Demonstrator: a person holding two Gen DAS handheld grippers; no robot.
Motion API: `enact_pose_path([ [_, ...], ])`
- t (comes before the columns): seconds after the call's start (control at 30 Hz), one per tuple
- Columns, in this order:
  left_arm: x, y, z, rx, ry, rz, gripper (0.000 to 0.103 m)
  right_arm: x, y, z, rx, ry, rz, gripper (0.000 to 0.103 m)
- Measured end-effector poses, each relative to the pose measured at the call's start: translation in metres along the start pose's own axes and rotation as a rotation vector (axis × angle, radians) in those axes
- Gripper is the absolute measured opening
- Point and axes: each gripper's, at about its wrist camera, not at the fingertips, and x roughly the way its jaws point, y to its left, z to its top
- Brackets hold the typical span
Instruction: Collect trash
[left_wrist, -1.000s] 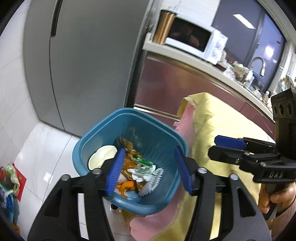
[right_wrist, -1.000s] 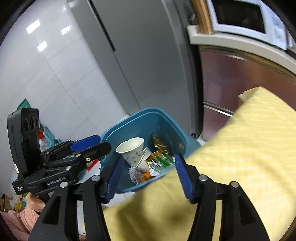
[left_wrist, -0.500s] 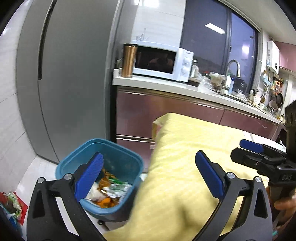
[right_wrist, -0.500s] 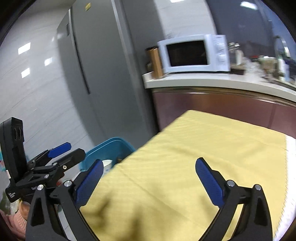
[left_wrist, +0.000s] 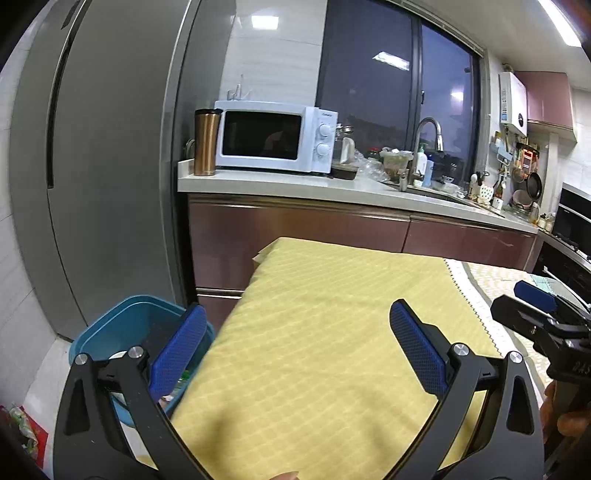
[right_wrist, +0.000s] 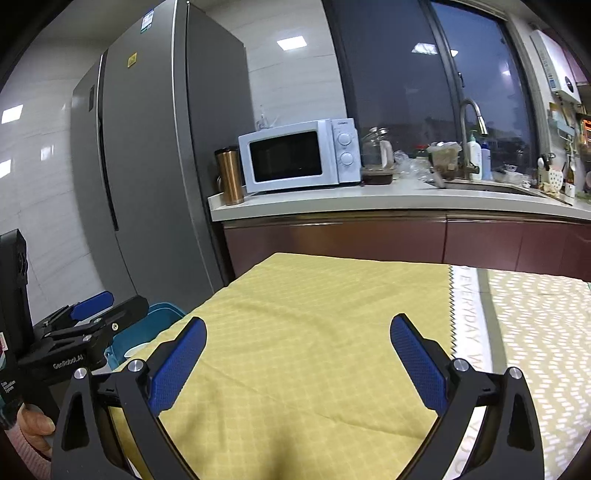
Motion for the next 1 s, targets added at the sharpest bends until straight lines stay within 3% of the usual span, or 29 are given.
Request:
enact_pose_path([
  [0.4,-0.014,-0.031,-0.01,0.093,-0.053,0.039,0.097,-0.022,-0.014,-0.012,0.01,-0.059,-0.05,0.096],
  [1.0,-0.018,-0.031,-0.006,0.104,-0.097,0.044,0.097,-0.032,-0.015,-0.013,0.003,-0.103,-0.082,0.096],
])
